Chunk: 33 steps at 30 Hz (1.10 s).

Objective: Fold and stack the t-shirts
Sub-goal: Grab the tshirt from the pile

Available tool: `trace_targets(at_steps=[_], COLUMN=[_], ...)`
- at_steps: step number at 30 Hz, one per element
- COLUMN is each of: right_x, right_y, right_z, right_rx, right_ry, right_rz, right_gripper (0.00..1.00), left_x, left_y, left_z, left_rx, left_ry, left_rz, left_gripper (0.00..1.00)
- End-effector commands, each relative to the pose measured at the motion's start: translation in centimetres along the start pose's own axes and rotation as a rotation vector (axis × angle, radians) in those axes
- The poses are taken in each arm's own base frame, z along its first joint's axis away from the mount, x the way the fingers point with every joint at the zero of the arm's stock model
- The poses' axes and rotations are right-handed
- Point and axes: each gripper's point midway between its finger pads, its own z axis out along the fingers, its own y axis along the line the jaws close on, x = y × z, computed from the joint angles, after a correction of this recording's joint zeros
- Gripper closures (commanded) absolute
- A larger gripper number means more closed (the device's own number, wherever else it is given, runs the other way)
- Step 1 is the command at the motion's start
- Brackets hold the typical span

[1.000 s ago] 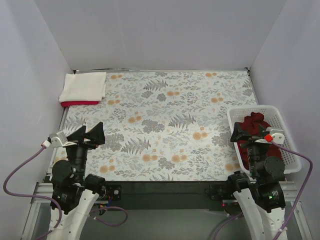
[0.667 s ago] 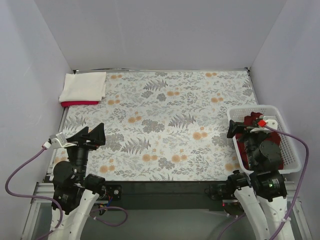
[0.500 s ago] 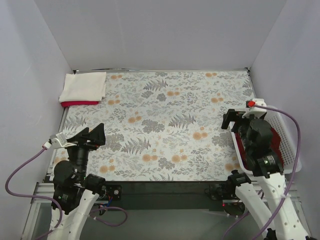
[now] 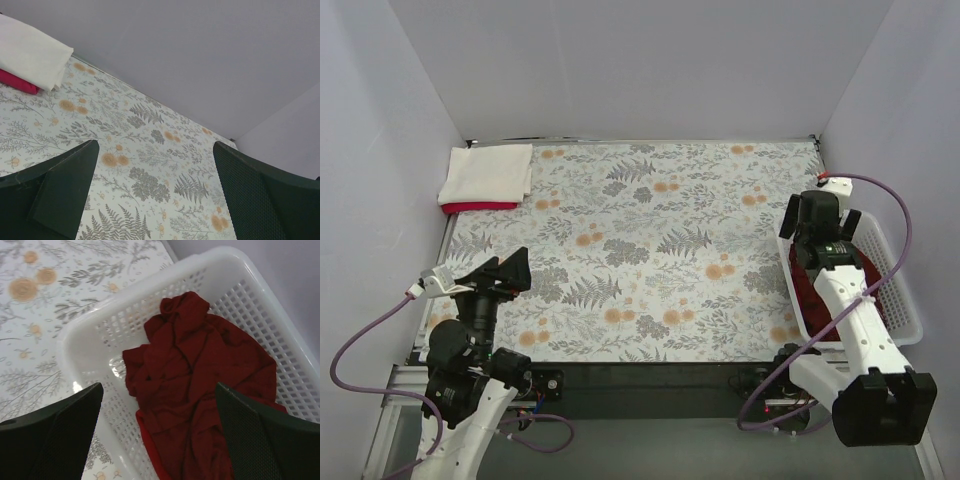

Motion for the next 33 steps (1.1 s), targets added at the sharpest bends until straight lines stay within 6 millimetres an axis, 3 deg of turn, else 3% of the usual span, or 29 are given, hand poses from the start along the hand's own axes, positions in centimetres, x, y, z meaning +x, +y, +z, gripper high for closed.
trace_targets(at_steps=[1,6,11,12,15,16,18,19,22,25,27,31,33], right_x=[1.3,5.8,9.2,9.7,10.1,9.9,9.1,8.6,6.1,1.3,-0.2,-6.0,-7.5], right_y=[-2.8,-3.5,-3.8,-3.8,-4.0,-4.1,-4.6,-4.6,-4.8,-4.8,-4.7,-5.0,-4.9], right_z=[1.8,4.5,6.5,6.7,6.8,6.6,6.1,5.9,4.5,1.7,0.7,-2.8,-4.0], right_rx=[0.107,0.165,0.178,0.18,0.18,0.178,0.189,0.186,0.156,0.085,0.053,-0.014,-0.046], right_ry=[0.055,0.2,0.269,0.278,0.281,0.276,0.238,0.223,0.169,0.067,0.028,-0.096,-0.133], right_rz=[0.114,0.196,0.256,0.259,0.25,0.246,0.255,0.255,0.268,0.3,0.305,0.309,0.304], right_gripper=[0.02,0.02,0.1,0.14,0.39,0.55,0.7,0.84,0.99,0.99,0.99,0.99,0.99], left_x=[-1.5,-1.4,-1.2,-1.3,-1.3,-1.3,-1.2,-1.2,-1.2,-0.9,-0.7,-0.3,-0.3], left_y=[-0.1,-0.2,-0.2,-0.3,-0.3,-0.4,-0.5,-0.5,-0.6,-0.7,-0.8,-0.9,-0.9], left_z=[-1.4,-1.4,-1.3,-1.4,-1.3,-1.3,-1.3,-1.3,-1.3,-1.1,-1.0,-0.8,-0.7], left_rx=[0.035,0.042,0.046,0.05,0.053,0.056,0.061,0.063,0.068,0.074,0.078,0.08,0.079], left_ry=[-0.077,-0.074,-0.07,-0.072,-0.07,-0.071,-0.068,-0.069,-0.067,-0.057,-0.049,-0.031,-0.027], left_rz=[-0.03,-0.025,-0.019,-0.021,-0.019,-0.018,-0.015,-0.015,-0.011,-0.007,-0.002,0.006,0.009], left_gripper=[0.02,0.02,0.02,0.02,0.02,0.02,0.02,0.02,0.02,0.02,0.02,0.02,0.02])
